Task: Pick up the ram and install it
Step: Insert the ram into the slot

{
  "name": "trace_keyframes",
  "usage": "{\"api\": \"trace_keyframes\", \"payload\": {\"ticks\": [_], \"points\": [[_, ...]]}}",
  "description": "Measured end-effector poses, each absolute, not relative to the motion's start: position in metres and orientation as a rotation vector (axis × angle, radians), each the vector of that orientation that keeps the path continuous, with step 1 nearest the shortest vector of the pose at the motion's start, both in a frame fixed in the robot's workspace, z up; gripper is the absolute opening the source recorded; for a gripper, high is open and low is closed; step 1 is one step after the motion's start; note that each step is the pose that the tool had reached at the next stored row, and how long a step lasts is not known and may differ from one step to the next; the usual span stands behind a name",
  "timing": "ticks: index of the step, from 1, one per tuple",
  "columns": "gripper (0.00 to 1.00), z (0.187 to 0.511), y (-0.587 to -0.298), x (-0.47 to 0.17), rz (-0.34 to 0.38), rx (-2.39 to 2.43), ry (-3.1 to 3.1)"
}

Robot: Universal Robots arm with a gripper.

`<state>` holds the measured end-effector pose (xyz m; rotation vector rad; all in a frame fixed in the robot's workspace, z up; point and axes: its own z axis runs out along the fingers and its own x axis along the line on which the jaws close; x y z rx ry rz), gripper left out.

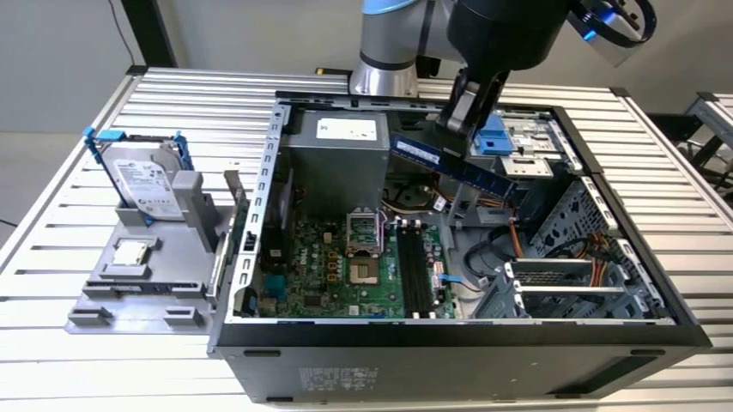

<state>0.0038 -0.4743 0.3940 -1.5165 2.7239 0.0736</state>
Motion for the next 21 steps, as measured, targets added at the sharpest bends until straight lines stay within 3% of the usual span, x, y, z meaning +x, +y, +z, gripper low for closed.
{"api": "trace_keyframes", "payload": {"ticks": [21], "points": [[0.0,0.394,-0.4743,0.0028,0.074,-1.413,2.776]]}}
